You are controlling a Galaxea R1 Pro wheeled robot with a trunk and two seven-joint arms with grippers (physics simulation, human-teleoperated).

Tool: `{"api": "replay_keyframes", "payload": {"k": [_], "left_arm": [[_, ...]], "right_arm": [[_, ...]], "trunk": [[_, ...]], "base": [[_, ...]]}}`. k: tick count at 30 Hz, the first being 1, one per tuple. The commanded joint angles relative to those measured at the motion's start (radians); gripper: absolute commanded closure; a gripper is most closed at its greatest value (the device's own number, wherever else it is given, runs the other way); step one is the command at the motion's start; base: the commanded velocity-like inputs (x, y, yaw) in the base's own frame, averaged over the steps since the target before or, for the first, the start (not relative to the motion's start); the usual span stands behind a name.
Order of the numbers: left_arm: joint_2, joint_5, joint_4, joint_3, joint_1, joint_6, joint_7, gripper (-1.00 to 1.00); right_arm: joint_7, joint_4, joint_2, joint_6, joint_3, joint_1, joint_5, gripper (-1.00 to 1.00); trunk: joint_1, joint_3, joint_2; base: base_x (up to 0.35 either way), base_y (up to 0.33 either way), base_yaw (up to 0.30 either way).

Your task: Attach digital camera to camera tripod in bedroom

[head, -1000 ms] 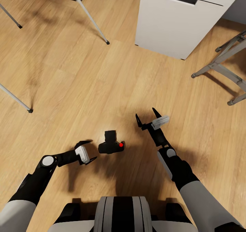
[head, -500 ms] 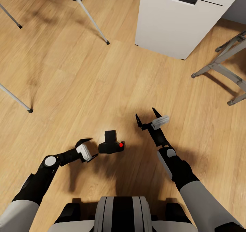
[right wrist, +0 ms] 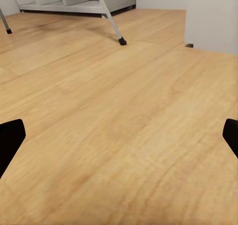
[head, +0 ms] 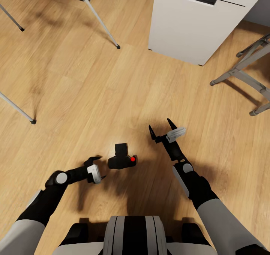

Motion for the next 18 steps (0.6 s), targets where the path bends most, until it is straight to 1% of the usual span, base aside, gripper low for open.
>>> {"api": "replay_keyframes", "payload": {"k": [1,3,7,18], "left_arm": [[0.000,-0.017,-0.001,-0.001,0.000,-0.007,0.000,-1.00],[0.000,-0.032,-0.002,-0.001,-0.001,-0.007,0.000,-1.00],[0.000,-0.041,-0.003,-0.001,-0.001,-0.007,0.001,-1.00],[-0.006,-0.047,-0.031,0.000,-0.001,-0.005,0.001,-1.00]], "right_arm": [[0.003,0.000,-0.001,-0.002,0.002,-0.001,-0.006,-1.00],[0.003,0.000,-0.001,-0.002,0.002,-0.001,-0.006,-1.00],[0.003,0.000,-0.001,-0.002,0.002,-0.001,-0.006,-1.00],[0.003,0.000,-0.001,-0.002,0.002,-0.001,-0.006,-1.00]], "trunk": [[0.000,0.000,0.000],[0.000,0.000,0.000],[0.000,0.000,0.000],[0.000,0.000,0.000]], "base": [[0.000,0.000,0.000],[0.000,0.000,0.000],[0.000,0.000,0.000],[0.000,0.000,0.000]]}}
